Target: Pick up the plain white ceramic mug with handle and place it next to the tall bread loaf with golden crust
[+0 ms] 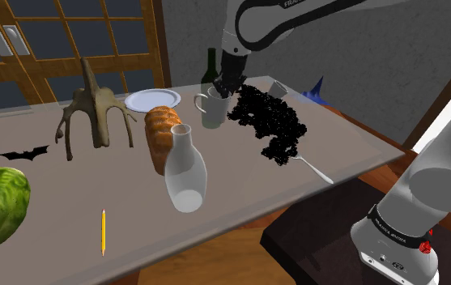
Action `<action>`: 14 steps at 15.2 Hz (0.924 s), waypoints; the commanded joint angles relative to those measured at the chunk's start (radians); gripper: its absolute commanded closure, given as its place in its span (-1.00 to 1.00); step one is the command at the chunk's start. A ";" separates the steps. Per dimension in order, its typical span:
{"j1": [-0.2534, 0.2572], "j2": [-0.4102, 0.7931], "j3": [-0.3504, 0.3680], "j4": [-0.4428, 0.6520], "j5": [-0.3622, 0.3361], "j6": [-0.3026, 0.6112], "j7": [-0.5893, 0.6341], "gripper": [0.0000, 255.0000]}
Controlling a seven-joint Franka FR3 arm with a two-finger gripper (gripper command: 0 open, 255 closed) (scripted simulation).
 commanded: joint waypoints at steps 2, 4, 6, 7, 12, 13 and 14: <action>0.000 0.015 0.001 -0.027 -0.006 0.042 0.005 1.00; 0.001 0.024 0.001 -0.044 -0.010 0.068 0.008 1.00; 0.001 0.034 0.001 -0.060 -0.015 0.094 0.012 1.00; 0.001 0.040 0.001 -0.068 -0.017 0.107 0.014 1.00; 0.002 0.070 0.001 -0.104 -0.032 0.171 0.025 1.00; 0.003 0.076 0.001 -0.110 -0.035 0.184 0.027 1.00; 0.003 0.083 0.001 -0.117 -0.038 0.196 0.030 1.00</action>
